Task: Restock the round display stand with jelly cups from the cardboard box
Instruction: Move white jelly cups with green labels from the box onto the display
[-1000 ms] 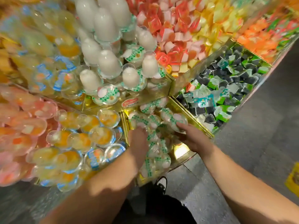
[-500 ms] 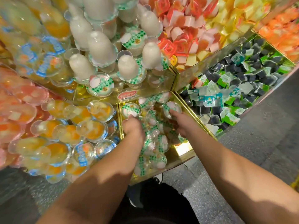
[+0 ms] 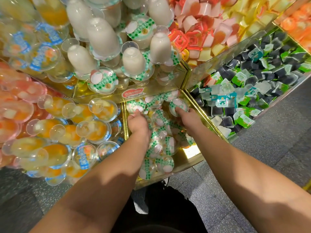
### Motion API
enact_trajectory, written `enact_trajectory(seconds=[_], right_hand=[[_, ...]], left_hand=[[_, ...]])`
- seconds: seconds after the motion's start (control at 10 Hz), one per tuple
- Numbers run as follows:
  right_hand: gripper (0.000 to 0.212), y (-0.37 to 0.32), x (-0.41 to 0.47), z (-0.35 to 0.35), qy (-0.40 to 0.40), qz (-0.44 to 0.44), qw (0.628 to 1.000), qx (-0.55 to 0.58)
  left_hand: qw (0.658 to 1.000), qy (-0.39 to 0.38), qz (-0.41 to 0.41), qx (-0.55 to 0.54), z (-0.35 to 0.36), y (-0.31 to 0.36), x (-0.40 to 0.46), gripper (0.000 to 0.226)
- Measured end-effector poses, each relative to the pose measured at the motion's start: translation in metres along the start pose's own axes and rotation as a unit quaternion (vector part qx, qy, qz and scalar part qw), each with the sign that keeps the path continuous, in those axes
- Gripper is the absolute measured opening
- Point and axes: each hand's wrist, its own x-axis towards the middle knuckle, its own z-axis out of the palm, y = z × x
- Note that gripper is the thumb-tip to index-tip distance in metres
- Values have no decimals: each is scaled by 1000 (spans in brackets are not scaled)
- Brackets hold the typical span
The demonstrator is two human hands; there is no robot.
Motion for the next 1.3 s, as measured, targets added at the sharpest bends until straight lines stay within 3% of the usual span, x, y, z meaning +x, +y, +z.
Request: enact_trajectory(seconds=[0.1,0.3,0.4,0.5,0.7,0.8,0.9,1.0,1.1,1.2,1.3], right_hand=[[74,1,0,0,22,-30,997,-63],[68,0,-3,-2,36,-74,988,-132],[68,-3,-4,-4,37,-79,985,-150],[72,-5,-4,-6,31,-68,985,-157],[81,-9,-22,-17,52,-48,985,-159],[74,-8,-44,-24,81,-62,985,-139],[61,-8,-81,-27,102,-96,984,-111],[39,-15,-132,-14,101,-143,978,-117],[25,-30,-196,20,91,-202,962,-159],[13,-43,-266,75,49,-263,948,-174],[12,-55,-331,144,-4,-333,907,-258]], left_hand=[[999,-11,17,36,-2,0,2,25],[998,-14,28,48,-3,-1,4,41],[1000,-19,5,12,-5,0,1,24],[999,-26,-20,-44,-8,2,-1,26],[994,-96,-39,35,-20,1,-12,47],[970,-121,48,205,-40,14,-35,48],[947,-210,66,235,-66,23,-55,58],[958,-247,65,131,-104,48,-88,30],[943,-305,95,91,-159,78,-109,4],[926,-282,200,152,-245,111,-116,6],[890,-209,329,238,-349,143,-107,3]])
